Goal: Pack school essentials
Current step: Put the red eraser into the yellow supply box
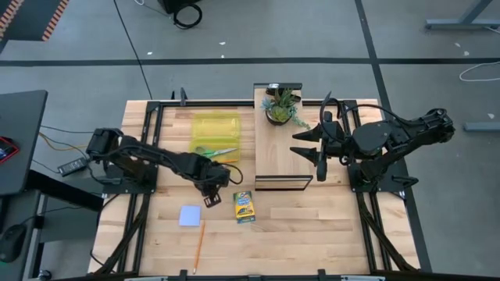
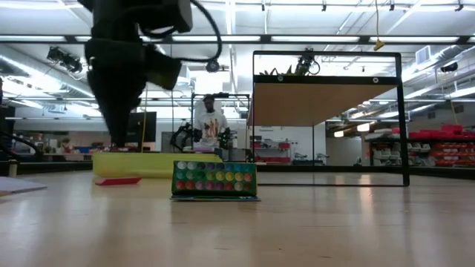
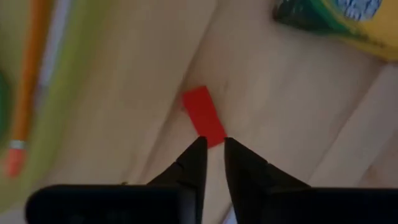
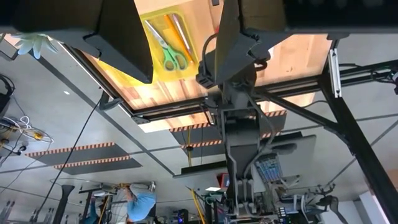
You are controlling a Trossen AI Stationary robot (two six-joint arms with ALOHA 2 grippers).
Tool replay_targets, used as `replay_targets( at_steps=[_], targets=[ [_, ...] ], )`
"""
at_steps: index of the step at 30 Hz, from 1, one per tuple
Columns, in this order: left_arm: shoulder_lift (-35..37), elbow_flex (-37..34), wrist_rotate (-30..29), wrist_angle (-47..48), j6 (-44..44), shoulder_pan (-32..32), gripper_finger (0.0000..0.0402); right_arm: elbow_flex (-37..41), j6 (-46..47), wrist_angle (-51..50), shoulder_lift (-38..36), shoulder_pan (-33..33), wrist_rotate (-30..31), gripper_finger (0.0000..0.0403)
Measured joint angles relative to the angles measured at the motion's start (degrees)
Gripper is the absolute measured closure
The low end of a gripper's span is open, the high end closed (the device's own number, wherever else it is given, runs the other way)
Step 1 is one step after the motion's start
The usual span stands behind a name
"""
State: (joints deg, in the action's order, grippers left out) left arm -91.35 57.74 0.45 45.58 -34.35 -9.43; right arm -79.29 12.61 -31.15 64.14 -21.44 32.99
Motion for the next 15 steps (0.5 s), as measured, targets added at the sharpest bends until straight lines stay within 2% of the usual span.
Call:
replay_targets(
  at_steps=[10, 15],
  targets=[
    [0.00, -4.70, 2.21, -6.24, -2.53, -0.04, 0.0215, 0.00, -0.01, -0.01, 0.00, 0.01, 0.05, 0.0223],
    [0.00, -7.38, 2.17, -9.50, -3.54, -0.04, 0.0179, 0.00, -0.03, 0.00, 0.00, 0.01, 1.07, 0.0223]
  ],
)
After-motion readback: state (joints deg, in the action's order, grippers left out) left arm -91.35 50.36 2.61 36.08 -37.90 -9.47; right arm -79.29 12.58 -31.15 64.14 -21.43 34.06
